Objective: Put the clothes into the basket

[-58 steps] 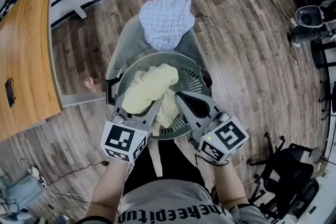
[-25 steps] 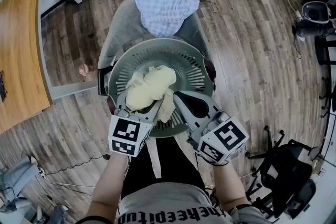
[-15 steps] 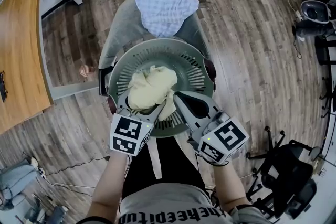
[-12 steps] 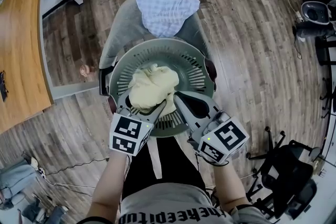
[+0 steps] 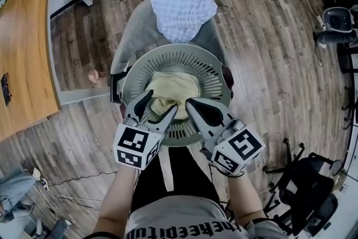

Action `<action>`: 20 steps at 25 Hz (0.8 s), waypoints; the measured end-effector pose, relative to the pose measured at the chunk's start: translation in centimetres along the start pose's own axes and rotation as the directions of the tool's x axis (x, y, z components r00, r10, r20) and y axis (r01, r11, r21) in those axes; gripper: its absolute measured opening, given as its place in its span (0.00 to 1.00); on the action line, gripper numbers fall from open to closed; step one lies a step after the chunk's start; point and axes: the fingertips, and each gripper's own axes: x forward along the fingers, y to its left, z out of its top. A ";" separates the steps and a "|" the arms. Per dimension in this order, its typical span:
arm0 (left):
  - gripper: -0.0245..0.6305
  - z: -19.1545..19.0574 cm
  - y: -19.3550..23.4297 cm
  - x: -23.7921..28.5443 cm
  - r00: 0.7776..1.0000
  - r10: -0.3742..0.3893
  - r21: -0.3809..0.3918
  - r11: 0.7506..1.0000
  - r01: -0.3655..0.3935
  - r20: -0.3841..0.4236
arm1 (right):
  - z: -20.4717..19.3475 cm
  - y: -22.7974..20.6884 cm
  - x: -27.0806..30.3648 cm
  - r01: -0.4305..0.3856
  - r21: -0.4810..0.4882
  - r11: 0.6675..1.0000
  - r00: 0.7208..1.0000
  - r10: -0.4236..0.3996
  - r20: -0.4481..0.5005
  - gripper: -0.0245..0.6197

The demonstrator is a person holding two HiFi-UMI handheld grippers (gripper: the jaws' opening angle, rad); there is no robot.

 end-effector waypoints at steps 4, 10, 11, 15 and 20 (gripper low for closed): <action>0.31 0.8 0.0 -1.0 0.999 0.020 0.028 0.999 -0.021 0.029 | 0.4 0.5 0.1 -0.001 -0.006 1.000 1.000 0.001 0.005 0.05; 0.12 2.3 -0.4 -2.8 0.996 0.031 0.093 0.995 -0.039 0.080 | 0.8 1.9 -0.1 0.003 -0.023 1.000 1.000 -0.003 0.022 0.05; 0.10 2.5 -0.5 -3.1 0.996 0.027 0.099 0.994 -0.036 0.087 | 1.0 2.2 -0.2 0.005 -0.025 1.000 1.000 -0.004 0.026 0.05; 0.07 3.1 -1.1 -4.3 0.994 0.001 0.125 0.992 -0.014 0.106 | 1.4 3.3 -0.6 0.020 -0.030 0.999 0.999 -0.018 0.047 0.05; 0.06 4.2 -1.9 -5.9 0.990 -0.043 0.129 0.991 0.026 0.134 | 2.1 4.8 -1.3 0.043 -0.042 0.998 0.996 -0.040 0.074 0.05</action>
